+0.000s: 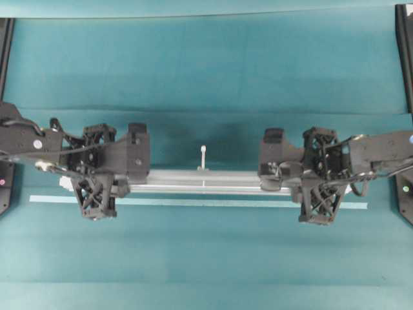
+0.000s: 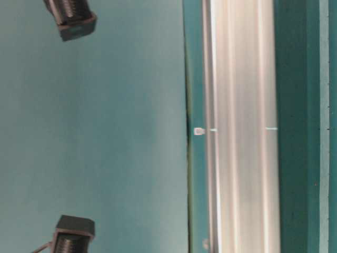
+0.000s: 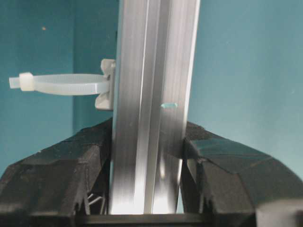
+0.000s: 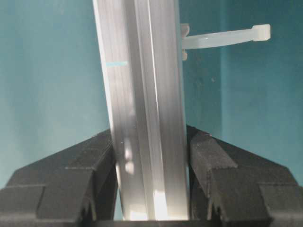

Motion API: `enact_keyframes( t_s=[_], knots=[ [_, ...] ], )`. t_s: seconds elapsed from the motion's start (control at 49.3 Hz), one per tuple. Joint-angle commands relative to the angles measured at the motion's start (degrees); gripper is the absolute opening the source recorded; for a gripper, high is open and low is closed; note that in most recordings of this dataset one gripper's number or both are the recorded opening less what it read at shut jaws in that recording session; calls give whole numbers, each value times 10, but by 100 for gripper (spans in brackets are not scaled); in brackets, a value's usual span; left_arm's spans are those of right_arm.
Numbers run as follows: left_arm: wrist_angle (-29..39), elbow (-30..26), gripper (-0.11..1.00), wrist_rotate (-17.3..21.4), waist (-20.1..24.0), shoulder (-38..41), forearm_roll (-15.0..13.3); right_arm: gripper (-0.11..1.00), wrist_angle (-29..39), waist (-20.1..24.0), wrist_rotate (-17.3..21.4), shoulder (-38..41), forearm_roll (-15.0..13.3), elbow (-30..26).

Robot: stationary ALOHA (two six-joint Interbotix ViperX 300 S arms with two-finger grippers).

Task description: Lift the large metal rail with both hands.

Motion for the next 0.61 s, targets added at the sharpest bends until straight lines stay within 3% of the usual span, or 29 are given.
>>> enact_keyframes(
  t_s=[0.0, 0.588],
  knots=[
    [-4, -2, 36, -2, -4, 1, -3, 39, -9, 4, 6, 7, 4, 3],
    [-27, 3, 36, -2, -15, 37, -3, 39, -61, 8, 7, 30, 16, 26]
  ],
)
